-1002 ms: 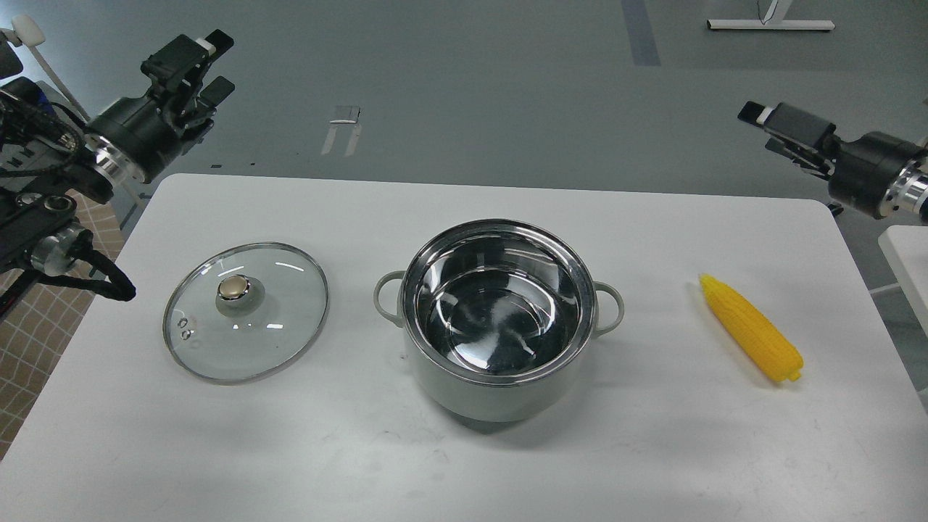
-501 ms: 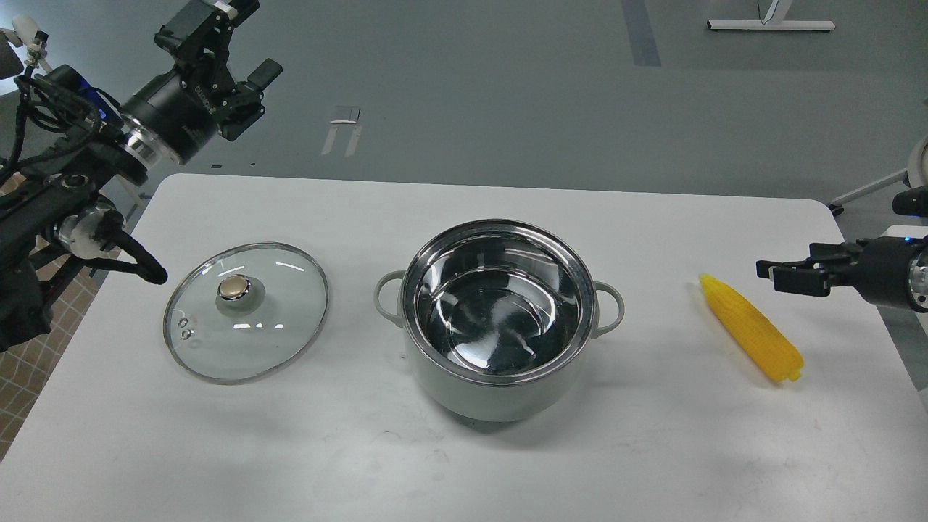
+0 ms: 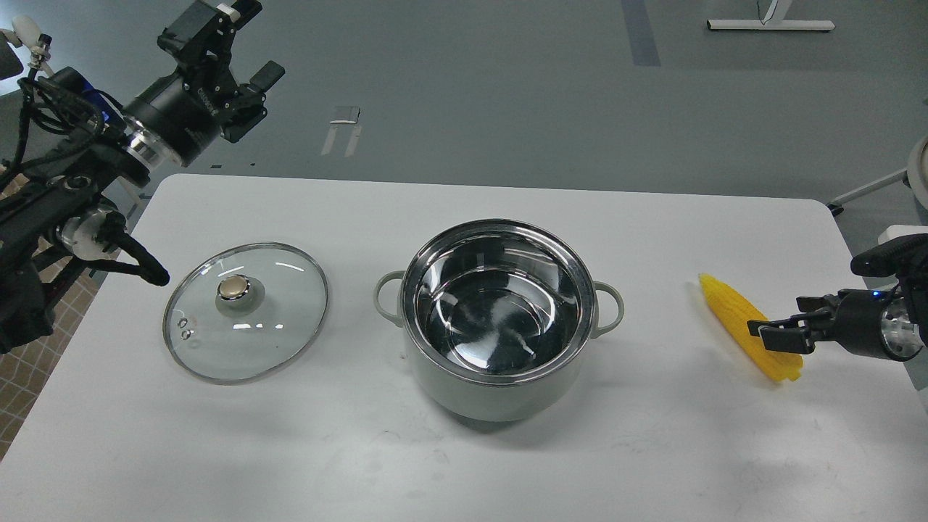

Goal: Open pot and put corn in
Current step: 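Lift the yellow corn cob up with the right gripper, then carry the corn over the pot and lower it inside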

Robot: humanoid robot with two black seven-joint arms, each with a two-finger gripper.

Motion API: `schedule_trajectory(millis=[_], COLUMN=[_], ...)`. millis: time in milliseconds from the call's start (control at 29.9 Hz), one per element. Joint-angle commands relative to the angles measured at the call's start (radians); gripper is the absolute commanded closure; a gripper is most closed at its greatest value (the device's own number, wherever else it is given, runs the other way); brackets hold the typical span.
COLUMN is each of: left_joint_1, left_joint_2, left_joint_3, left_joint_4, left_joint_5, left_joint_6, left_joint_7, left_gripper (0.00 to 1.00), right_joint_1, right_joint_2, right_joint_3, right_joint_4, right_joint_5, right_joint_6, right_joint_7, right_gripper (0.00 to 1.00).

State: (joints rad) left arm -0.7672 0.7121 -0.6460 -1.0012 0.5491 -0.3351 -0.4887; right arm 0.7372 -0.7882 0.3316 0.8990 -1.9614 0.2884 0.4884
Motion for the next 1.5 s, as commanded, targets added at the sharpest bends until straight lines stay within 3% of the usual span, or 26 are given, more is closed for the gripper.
schedule_trajectory(millis=[0, 67, 100, 134, 334, 668, 969, 1203, 1470], left_joint_1=[0.002, 0.005, 0.006, 0.006, 0.006, 0.006, 0.005, 0.003, 0.002], left_joint_2=[0.001, 0.001, 0.003, 0.003, 0.006, 0.004, -0.002, 0.0, -0.003], left_joint_3=[0.0, -0.001, 0.0, -0.001, -0.001, 0.0, 0.002, 0.002, 0.003], left_joint_4=[-0.001, -0.002, -0.002, -0.002, -0.002, -0.004, -0.004, -0.004, -0.002], left_joint_5=[0.0, 0.0, 0.0, 0.0, 0.0, 0.0, 0.0, 0.0, -0.002], left_joint_6=[-0.001, -0.001, -0.001, -0.001, -0.001, -0.001, -0.001, 0.001, 0.005], left_joint_7=[0.0, 0.0, 0.0, 0.0, 0.0, 0.0, 0.0, 0.0, 0.0], left_gripper=[0.03, 0.03, 0.03, 0.03, 0.03, 0.03, 0.03, 0.03, 0.03], right_joint_1=[-0.01, -0.015, -0.016, -0.016, -0.013, 0.06, 0.319, 0.52, 0.668], right_joint_2=[0.02, 0.032, 0.035, 0.037, 0.032, -0.046, -0.094, 0.076, 0.273], right_joint_3=[0.0, 0.0, 0.0, 0.0, 0.001, 0.017, 0.03, 0.017, -0.107], right_joint_4=[-0.008, -0.012, -0.017, -0.019, -0.012, 0.109, 0.264, 0.264, 0.235], right_joint_5=[-0.001, -0.002, -0.004, -0.005, -0.002, 0.018, 0.076, 0.104, 0.151], right_joint_6=[0.002, 0.002, 0.002, 0.002, 0.002, 0.006, 0.098, 0.185, 0.2], right_joint_7=[0.0, 0.0, 0.0, 0.0, 0.0, 0.0, 0.0, 0.0, 0.0], right_gripper=[0.41, 0.61, 0.78, 0.85, 0.99, 1.0, 0.99, 0.99, 0.99])
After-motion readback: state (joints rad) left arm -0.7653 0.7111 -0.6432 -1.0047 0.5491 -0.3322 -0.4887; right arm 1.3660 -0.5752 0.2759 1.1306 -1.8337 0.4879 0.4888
